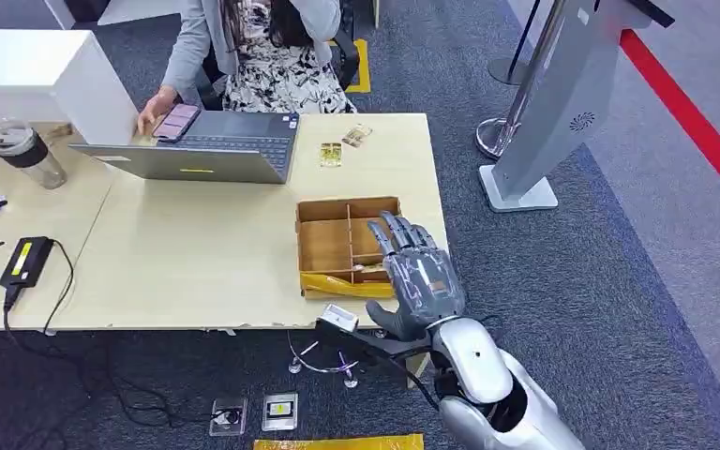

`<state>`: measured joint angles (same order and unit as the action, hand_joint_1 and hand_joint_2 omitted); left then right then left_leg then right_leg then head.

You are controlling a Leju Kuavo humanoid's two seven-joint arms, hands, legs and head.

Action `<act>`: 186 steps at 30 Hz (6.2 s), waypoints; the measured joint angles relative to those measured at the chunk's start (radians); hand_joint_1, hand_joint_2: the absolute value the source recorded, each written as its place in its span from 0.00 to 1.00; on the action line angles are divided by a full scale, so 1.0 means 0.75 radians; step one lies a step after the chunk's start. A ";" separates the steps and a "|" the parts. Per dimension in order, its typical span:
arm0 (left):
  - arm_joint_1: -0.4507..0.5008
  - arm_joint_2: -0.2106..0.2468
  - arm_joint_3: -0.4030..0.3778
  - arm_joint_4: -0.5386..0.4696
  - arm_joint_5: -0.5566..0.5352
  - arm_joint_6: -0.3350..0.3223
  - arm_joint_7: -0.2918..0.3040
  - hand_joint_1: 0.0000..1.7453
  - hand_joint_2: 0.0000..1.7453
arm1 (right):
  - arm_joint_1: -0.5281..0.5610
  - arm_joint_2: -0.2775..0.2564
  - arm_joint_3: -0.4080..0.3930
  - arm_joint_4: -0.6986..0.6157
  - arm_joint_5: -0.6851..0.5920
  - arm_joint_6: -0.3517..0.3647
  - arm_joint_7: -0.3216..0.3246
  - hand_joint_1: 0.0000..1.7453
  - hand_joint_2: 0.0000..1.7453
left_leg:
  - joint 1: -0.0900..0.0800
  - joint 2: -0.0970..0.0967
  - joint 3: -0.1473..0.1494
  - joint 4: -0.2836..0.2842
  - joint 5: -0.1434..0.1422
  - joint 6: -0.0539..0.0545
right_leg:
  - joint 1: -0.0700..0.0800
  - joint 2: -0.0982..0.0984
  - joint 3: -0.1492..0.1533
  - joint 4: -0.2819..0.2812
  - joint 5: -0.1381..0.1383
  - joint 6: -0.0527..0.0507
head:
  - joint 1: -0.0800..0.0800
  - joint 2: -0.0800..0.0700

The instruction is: Pass the card to the sensor for recognition and then transmit it.

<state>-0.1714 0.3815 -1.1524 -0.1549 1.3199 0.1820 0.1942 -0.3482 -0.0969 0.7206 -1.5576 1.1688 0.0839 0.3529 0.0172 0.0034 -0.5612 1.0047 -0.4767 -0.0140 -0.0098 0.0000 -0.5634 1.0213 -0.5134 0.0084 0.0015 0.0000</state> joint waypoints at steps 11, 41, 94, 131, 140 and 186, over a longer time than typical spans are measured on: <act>-0.001 -0.012 -0.001 0.000 0.008 0.002 0.000 0.00 0.00 | -0.019 0.087 0.032 0.128 0.102 -0.055 -0.031 0.00 1.00 | 0.000 0.000 0.000 0.000 0.000 0.000 | 0.000 0.000 0.000 0.000 0.000 0.000 | -0.002 0.000; -0.003 -0.017 -0.002 0.000 -0.001 -0.022 -0.015 0.00 0.00 | -0.218 0.253 0.005 0.669 0.124 -0.205 -0.048 0.00 1.00 | 0.000 0.000 0.000 0.000 0.000 0.000 | 0.000 0.000 0.000 0.000 0.000 0.000 | 0.000 0.000; -0.003 -0.016 -0.011 0.000 -0.005 -0.036 -0.022 0.00 0.00 | -0.277 0.212 -0.086 0.905 0.016 -0.283 -0.101 0.00 1.00 | 0.000 0.000 0.000 0.000 0.000 0.000 | 0.000 0.000 0.000 0.000 0.000 0.000 | -0.001 0.000; -0.003 -0.016 -0.035 0.000 -0.009 -0.060 -0.031 0.00 0.00 | -0.264 0.240 -0.083 1.024 -0.022 -0.349 -0.140 0.00 1.00 | 0.000 0.000 0.000 0.000 0.000 0.000 | 0.000 0.000 0.000 0.000 0.000 0.000 | -0.001 0.000; -0.003 -0.015 -0.035 0.000 -0.008 -0.057 -0.031 0.00 0.00 | -0.264 0.245 -0.083 1.031 -0.023 -0.349 -0.149 1.00 1.00 | 0.000 0.000 0.000 0.000 0.000 0.000 | 0.000 0.000 0.000 0.000 0.000 0.000 | -0.001 0.000; -0.003 -0.011 -0.046 0.000 0.023 -0.060 -0.031 0.00 0.00 | -0.273 0.263 -0.061 1.044 -0.130 -0.415 -0.252 1.00 1.00 | 0.000 0.000 0.000 0.000 0.000 0.000 | 0.000 0.000 0.000 0.000 0.000 0.000 | -0.001 0.000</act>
<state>-0.1736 0.3731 -1.1872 -0.1549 1.3371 0.1373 0.1713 -0.5529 0.1007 0.6752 -0.7744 1.0712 -0.2274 0.1640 0.0172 0.0036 -0.5609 1.0049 -0.4765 -0.0141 -0.0098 0.0003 -0.5635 1.0215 -0.5132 0.0084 0.0011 0.0000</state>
